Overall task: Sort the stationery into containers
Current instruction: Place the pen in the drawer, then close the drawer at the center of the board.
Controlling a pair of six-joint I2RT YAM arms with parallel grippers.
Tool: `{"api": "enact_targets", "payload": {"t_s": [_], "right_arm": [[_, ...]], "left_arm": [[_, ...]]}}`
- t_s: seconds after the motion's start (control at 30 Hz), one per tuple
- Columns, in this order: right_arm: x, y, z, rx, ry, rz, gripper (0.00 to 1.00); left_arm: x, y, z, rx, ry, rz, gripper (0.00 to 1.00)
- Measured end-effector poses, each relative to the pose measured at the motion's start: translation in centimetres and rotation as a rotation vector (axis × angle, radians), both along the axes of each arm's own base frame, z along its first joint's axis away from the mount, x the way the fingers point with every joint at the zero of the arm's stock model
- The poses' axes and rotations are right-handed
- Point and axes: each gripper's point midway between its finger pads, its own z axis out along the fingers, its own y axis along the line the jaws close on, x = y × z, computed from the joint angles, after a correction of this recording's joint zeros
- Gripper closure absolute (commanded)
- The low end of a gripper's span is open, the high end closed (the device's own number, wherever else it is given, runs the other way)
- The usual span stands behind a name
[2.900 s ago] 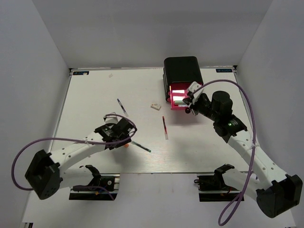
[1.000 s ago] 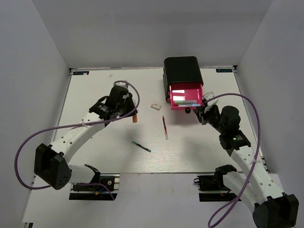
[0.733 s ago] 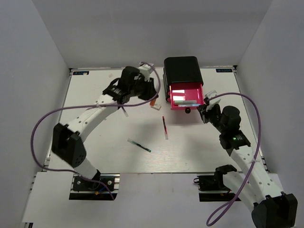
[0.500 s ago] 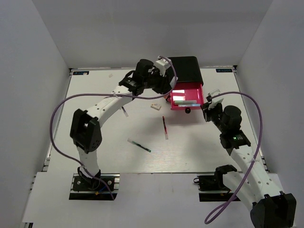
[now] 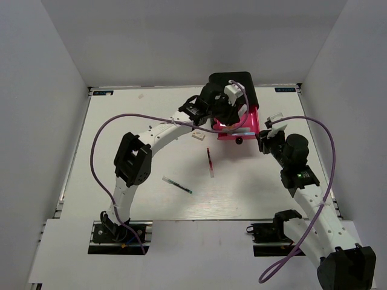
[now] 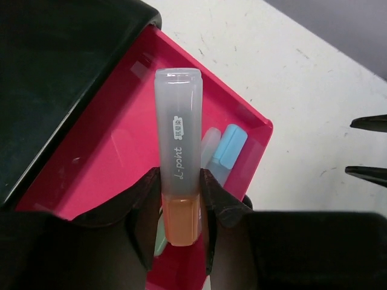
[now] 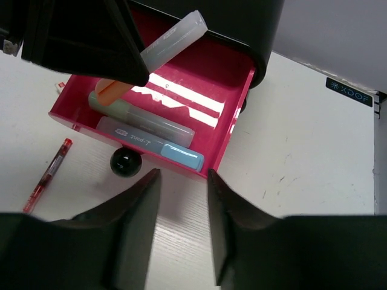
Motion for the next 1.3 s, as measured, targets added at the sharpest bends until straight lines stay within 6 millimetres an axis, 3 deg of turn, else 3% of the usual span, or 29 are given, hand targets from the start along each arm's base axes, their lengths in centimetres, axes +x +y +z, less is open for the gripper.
{"api": "enact_targets", "payload": {"t_s": [0.13, 0.33, 0.4, 0.43, 0.47, 0.5, 0.53, 0.67, 0.77, 0.8, 0.9, 0.93, 1.0, 1.1, 1.13, 1.23, 1.3], "right_arm": [[0.0, -0.1, -0.2, 0.0, 0.004, -0.003, 0.49], [-0.2, 0.1, -0.7, 0.0, 0.016, 0.024, 0.47], [-0.3, 0.4, -1.0, -0.004, 0.02, 0.051, 0.59], [-0.5, 0.7, -1.1, -0.007, 0.018, 0.071, 0.73], [-0.6, 0.9, -1.4, -0.02, 0.017, 0.094, 0.83], [-0.8, 1.3, -1.7, -0.03, 0.019, 0.123, 0.94], [-1.1, 1.7, -2.1, -0.039, 0.025, 0.157, 1.0], [-2.5, 3.9, -4.7, -0.125, 0.075, 0.361, 1.0], [-3.9, 4.9, -7.3, -0.208, 0.128, 0.522, 1.0], [-4.2, 5.2, -7.9, -0.243, 0.13, 0.572, 1.0], [-4.6, 5.5, -9.3, -0.332, 0.142, 0.684, 1.0], [-4.4, 5.5, -9.7, -0.36, 0.145, 0.711, 1.0], [-3.6, 5.4, -10.1, -0.405, 0.147, 0.742, 0.98], [-2.0, 5.3, -10.4, -0.461, 0.144, 0.759, 0.98], [-1.3, 5.3, -10.5, -0.479, 0.143, 0.759, 0.98], [0.2, 5.0, -10.9, -0.508, 0.159, 0.741, 0.98], [1.2, 4.8, -10.9, -0.522, 0.157, 0.724, 0.98]], "left_arm": [[0.1, -0.1, -0.2, 0.022, -0.02, 0.019, 0.41], [0.8, 0.2, 0.4, 0.018, -0.039, 0.056, 0.35], [0.9, 0.3, 1.1, 0.004, -0.041, 0.068, 0.37], [0.8, 0.4, 1.7, -0.006, -0.04, 0.074, 0.42], [0.7, 0.5, 2.5, -0.024, -0.041, 0.082, 0.78], [0.4, 0.8, 3.7, -0.047, -0.043, 0.093, 0.95], [-0.1, 1.4, 4.6, -0.067, -0.051, 0.105, 1.0], [-4.6, 6.9, 9.4, -0.145, -0.077, 0.168, 1.0], [-8.5, 13.1, 13.4, -0.211, -0.155, 0.267, 0.79], [-10.4, 16.2, 14.7, -0.236, -0.19, 0.326, 0.63], [-12.7, 21.4, 16.0, -0.265, -0.247, 0.454, 0.49], [-13.5, 23.3, 15.8, -0.263, -0.254, 0.504, 0.39], [-14.6, 26.0, 13.8, -0.229, -0.235, 0.579, 0.31], [-15.8, 28.4, 8.5, -0.123, -0.169, 0.638, 0.16], [-16.2, 29.0, 6.0, -0.063, -0.133, 0.652, 0.16], [-16.8, 30.2, 1.7, 0.042, -0.081, 0.68, 0.15], [-17.1, 30.7, -0.1, 0.081, -0.063, 0.688, 0.12]]}}
